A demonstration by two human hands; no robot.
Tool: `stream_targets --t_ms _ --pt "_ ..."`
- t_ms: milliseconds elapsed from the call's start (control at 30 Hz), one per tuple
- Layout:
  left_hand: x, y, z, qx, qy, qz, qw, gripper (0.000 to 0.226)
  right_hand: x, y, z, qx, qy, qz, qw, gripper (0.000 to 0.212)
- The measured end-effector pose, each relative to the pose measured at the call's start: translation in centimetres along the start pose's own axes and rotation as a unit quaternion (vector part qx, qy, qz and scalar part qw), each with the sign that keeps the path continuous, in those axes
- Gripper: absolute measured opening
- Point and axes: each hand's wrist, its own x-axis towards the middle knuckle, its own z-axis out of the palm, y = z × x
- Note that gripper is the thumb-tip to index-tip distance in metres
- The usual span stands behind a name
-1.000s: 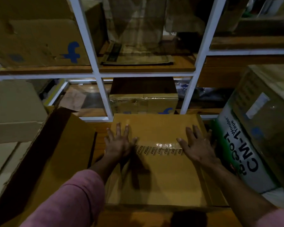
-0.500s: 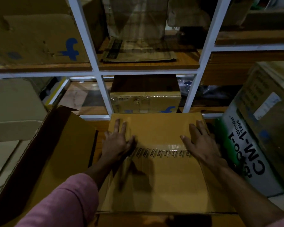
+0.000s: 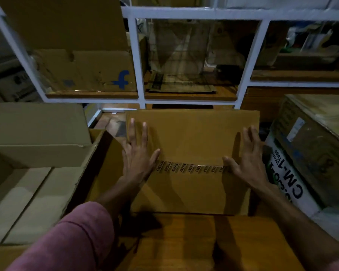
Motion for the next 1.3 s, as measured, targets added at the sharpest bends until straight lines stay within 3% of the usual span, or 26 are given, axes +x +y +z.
stream_targets --t_ms 233,467,600,733,900,1133,1200,1300 --pt "-4.5 -1.1 -4.0 -0.017 -0.031 0.042 0.998 0.122 -6.6 -1.9 -1.4 -0.027 -0.003 0.013 1.0 0.125" --pt "-6.7 -0.9 -7.3 -0.008 -0.067 0.029 0.997 0.099 -8.8 -4.8 -4.0 -0.053 0.011 0.038 0.998 0.097" --pt "-6.5 0.3 -9.6 -0.005 -0.023 0.017 1.0 0.081 -8.1 -6.6 -5.9 -0.082 0.03 0.041 0.995 0.082" --pt "-4.8 1.4 -11.2 0.003 -0.031 0.031 0.999 0.072 -6.5 -7.7 -7.6 -0.097 0.005 0.08 0.992 0.077" --pt "-2.5 2.7 -11.4 0.034 -0.113 0.014 0.993 0.069 -3.2 -7.9 -8.5 -0.103 -0.04 0.07 0.991 0.077" --pt "2.2 3.8 -10.4 0.022 -0.164 -0.078 0.983 0.08 2.3 -6.6 -7.6 -0.111 -0.132 0.087 0.981 0.073" --pt "4.1 3.3 -9.7 0.022 -0.169 -0.089 0.981 0.087 4.2 -5.8 -7.5 -0.109 -0.149 0.096 0.978 0.082" --pt "6.1 2.0 -8.4 0.034 -0.194 -0.112 0.974 0.109 6.9 -4.2 -7.2 -0.11 -0.172 0.105 0.973 0.114"
